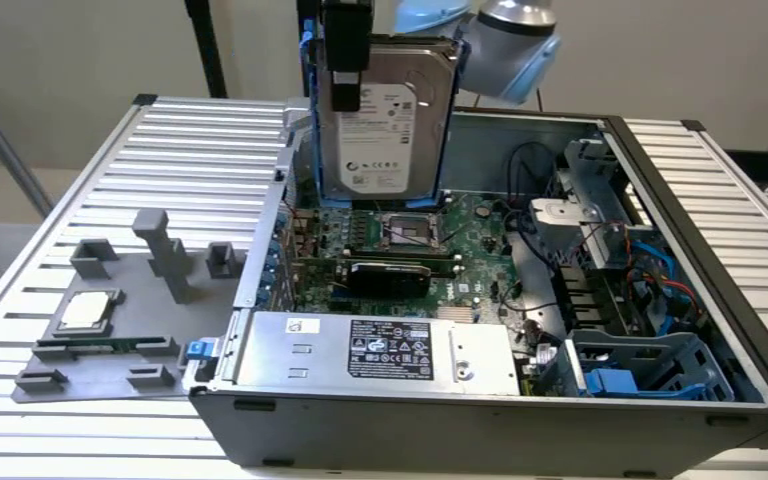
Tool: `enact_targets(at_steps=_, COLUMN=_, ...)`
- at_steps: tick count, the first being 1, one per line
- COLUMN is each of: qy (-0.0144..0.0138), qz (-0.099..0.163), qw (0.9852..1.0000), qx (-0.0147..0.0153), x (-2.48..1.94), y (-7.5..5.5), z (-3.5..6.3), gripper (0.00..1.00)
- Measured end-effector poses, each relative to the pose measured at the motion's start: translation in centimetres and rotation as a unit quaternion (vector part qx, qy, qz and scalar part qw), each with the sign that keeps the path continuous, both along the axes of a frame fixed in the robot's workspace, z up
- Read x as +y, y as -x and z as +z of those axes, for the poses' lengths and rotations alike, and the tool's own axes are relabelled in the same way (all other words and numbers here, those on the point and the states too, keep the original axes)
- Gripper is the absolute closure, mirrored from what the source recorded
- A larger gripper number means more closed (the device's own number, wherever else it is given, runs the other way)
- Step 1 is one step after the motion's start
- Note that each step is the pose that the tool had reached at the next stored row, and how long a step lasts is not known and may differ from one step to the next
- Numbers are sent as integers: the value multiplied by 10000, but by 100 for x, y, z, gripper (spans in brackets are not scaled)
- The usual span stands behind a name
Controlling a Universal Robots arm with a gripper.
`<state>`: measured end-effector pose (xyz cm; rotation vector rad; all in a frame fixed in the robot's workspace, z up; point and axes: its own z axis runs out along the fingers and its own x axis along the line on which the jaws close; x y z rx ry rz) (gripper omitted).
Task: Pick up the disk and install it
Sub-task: 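Pick up the disk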
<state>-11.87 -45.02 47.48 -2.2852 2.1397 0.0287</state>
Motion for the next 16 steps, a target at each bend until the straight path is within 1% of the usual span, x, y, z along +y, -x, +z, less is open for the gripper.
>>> enact_targets(at_steps=10, qy=-4, qz=0, qw=10000, qx=0, x=-152, y=-453, z=10, gripper=100)
enact_targets(at_steps=16, qy=-5, qz=0, qw=10000, qx=0, x=-264, y=-723, z=11, gripper=100)
